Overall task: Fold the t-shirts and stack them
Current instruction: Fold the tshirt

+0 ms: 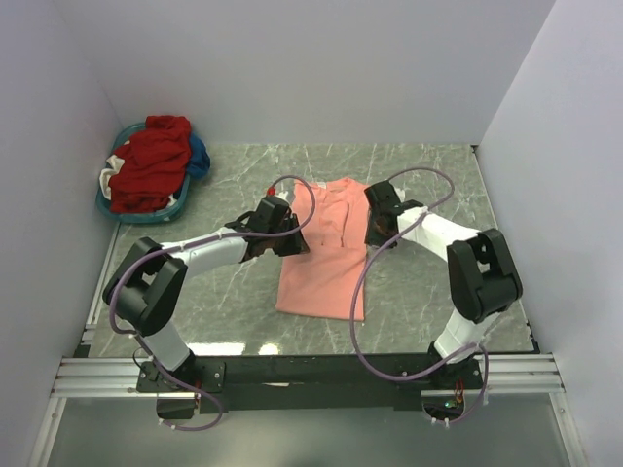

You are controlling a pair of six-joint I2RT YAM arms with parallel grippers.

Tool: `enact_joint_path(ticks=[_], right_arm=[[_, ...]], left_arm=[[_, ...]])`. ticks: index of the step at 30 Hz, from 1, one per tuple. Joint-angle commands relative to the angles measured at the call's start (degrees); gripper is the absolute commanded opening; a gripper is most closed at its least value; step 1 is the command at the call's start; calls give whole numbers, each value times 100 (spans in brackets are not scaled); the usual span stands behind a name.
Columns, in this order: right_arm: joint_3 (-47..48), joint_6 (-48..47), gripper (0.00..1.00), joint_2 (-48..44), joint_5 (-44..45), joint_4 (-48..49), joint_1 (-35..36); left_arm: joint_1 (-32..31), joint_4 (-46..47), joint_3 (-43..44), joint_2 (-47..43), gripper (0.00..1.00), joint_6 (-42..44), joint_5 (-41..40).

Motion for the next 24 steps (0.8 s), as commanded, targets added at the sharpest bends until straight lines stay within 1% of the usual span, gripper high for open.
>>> enact_joint_path(ticks=[1, 4, 6, 9, 13, 17, 19, 24], right_arm=[[7, 6, 40, -836, -67, 48, 37], [-319, 172, 39, -1346, -208, 276, 212], [-696, 348, 38, -1567, -471, 530, 397], [-1162, 656, 37, -1910, -700, 829, 677], [-1812, 981, 36, -2201, -858, 1251, 880], [-2244, 1192, 35, -2087, -1061, 1621, 977], [-2480, 1236, 34, -1973, -1209, 1727, 1038], [-3227, 1438, 33, -2042, -1333, 2008, 1100]], left_arm=[[-88, 380, 106, -23, 22, -24, 391], [-272, 425, 193, -32, 23, 2, 515], [-404, 355, 386, 47, 23, 29, 550], [-580, 319, 598, 310, 23, 55, 471], [-581, 389, 747, 793, 22, 11, 261], [-528, 223, 1238, 1382, 21, 99, 15], [-467, 196, 1336, 1602, 21, 56, -109], [-387, 240, 1371, 1726, 21, 11, -30]])
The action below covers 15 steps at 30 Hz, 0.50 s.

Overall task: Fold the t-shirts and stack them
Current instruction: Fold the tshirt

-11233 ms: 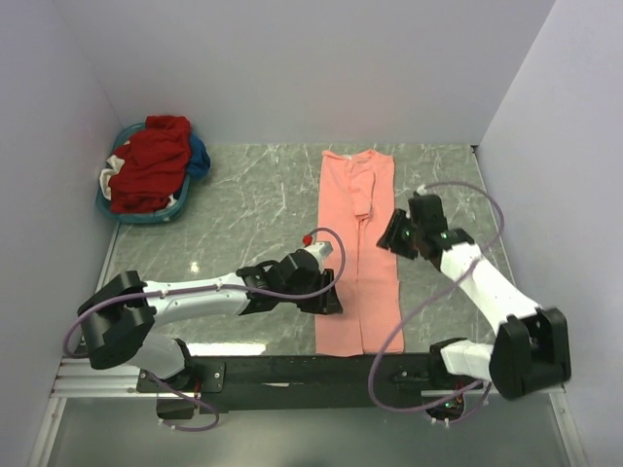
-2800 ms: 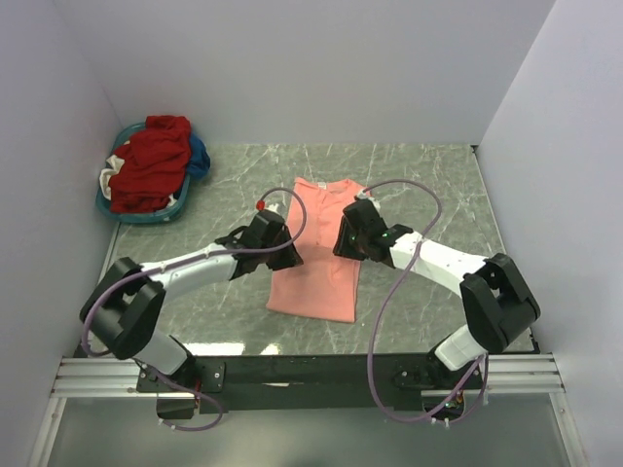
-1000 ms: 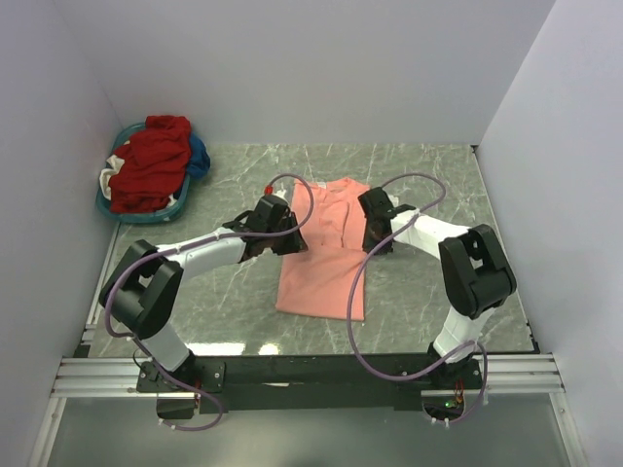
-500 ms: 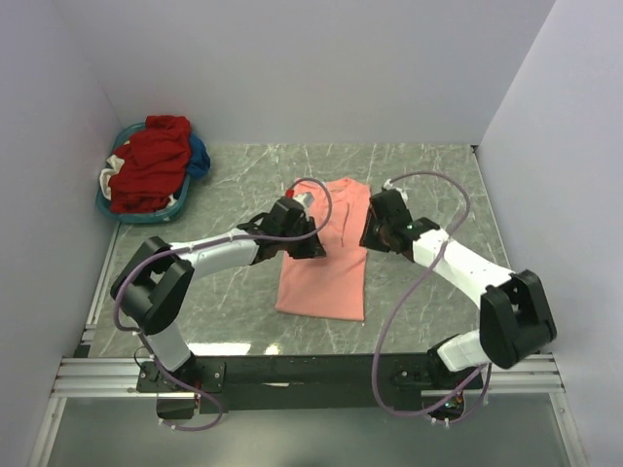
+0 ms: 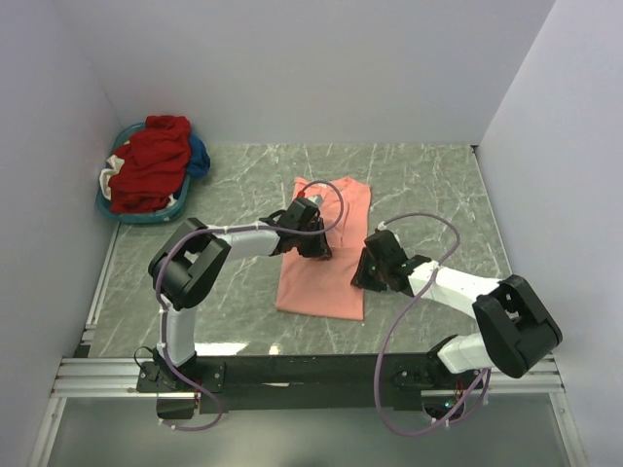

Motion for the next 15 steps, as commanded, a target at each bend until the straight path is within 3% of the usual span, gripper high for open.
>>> enact_joint_path(ticks=[1, 15], right_arm=[[-427, 212, 33, -87, -125, 305, 66], [126, -112, 33, -1053, 350, -783, 58]], left_arm=[[70, 28, 224, 76, 21, 35, -176], [245, -314, 268, -880, 25, 229, -211]])
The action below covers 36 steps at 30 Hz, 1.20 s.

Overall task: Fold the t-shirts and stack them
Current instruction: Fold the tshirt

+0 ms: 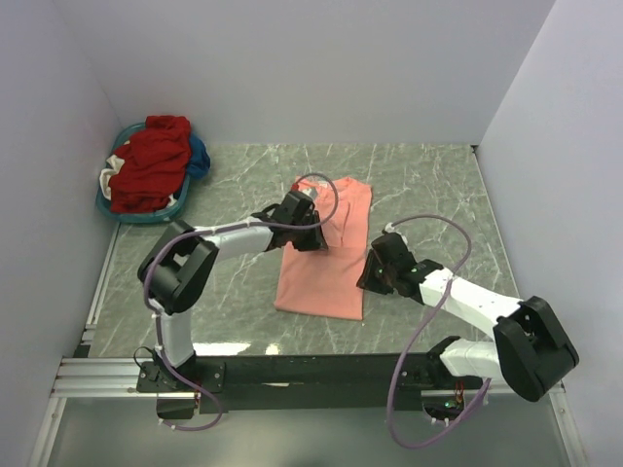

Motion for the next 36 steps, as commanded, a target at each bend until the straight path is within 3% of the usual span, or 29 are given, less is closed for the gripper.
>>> enact_joint_path(ticks=[1, 5, 13, 19, 26, 36], right_arm=[[391, -182, 33, -336, 245, -467, 47], [628, -235, 34, -460, 315, -485, 29], [2016, -621, 33, 901, 508, -441, -102], [2439, -807, 33, 2034, 632, -344, -480], [2869, -1000, 31, 3282, 474, -388, -577], [3054, -1176, 31, 3495, 359, -468, -437]], left_arm=[[169, -67, 139, -746, 27, 163, -142], [187, -7, -282, -1247, 32, 111, -220], [406, 125, -872, -1529, 32, 31, -230], [687, -6, -416, -810, 31, 93, -352], [749, 38, -468, -71, 29, -56, -492], [749, 64, -1521, -887, 29, -364, -853]])
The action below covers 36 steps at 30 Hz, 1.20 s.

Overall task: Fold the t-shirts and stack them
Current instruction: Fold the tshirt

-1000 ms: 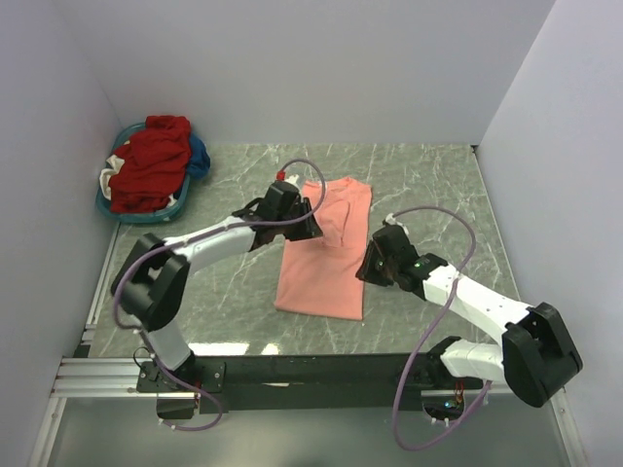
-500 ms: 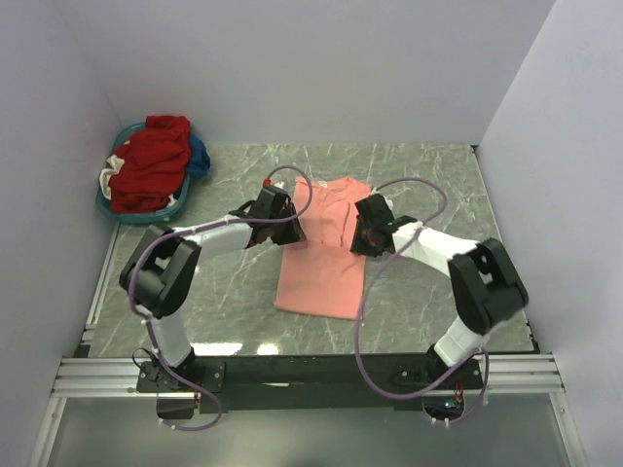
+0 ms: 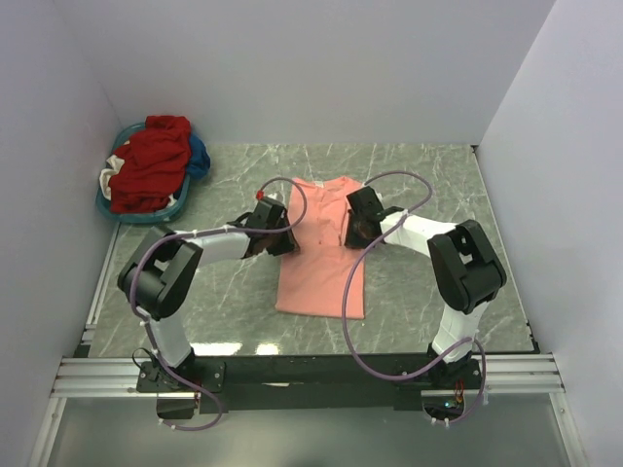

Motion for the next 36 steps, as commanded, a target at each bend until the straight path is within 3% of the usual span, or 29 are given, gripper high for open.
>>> enact_joint_path(ticks=[1, 15, 19, 28, 36], right_arm=[[-19, -125, 31, 188, -82, -214, 162], [78, -107, 31, 188, -302, -82, 795], [174, -212, 31, 127, 31, -195, 787], [-728, 59, 42, -2032, -54, -302, 549], [-2847, 850, 44, -3950, -1040, 111, 883]], left_arm=[[-9, -356, -493, -387, 29, -139, -287], [-9, -434, -1425, -1767, 29, -412, -507], [-9, -574, -1417, -2057, 30, -307, -595], [-9, -1190, -1416, -3338, 38, -148, -455], [-10, -1305, -2874, -4684, 43, -508, 248]])
